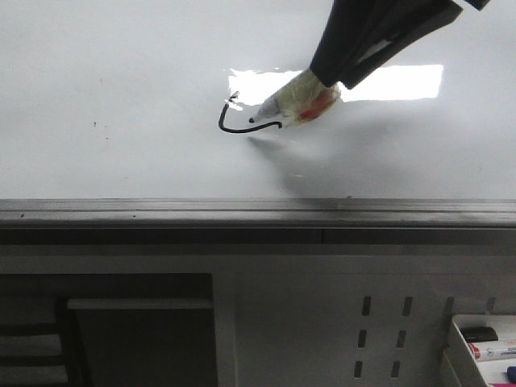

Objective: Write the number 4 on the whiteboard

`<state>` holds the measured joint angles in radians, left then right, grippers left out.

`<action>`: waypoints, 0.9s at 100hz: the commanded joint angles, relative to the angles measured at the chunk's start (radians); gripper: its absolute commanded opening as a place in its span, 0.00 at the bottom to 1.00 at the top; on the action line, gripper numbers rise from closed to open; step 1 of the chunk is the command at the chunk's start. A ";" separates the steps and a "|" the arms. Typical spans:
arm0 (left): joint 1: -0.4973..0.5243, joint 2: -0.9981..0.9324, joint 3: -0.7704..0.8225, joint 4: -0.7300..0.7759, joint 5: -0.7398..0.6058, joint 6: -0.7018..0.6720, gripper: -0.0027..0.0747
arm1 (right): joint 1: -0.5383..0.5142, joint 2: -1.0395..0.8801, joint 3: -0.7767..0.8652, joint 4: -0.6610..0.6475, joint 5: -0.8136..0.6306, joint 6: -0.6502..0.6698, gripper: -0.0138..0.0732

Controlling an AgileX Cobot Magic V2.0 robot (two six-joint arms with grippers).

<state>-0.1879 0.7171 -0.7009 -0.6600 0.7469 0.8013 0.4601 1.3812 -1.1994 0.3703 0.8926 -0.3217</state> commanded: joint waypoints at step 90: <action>0.003 0.003 -0.029 -0.045 -0.054 -0.010 0.36 | 0.005 -0.013 -0.089 0.049 0.015 -0.062 0.10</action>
<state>-0.1879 0.7171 -0.7009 -0.6600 0.7469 0.8013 0.4694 1.4505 -1.2302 0.3724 0.9362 -0.3481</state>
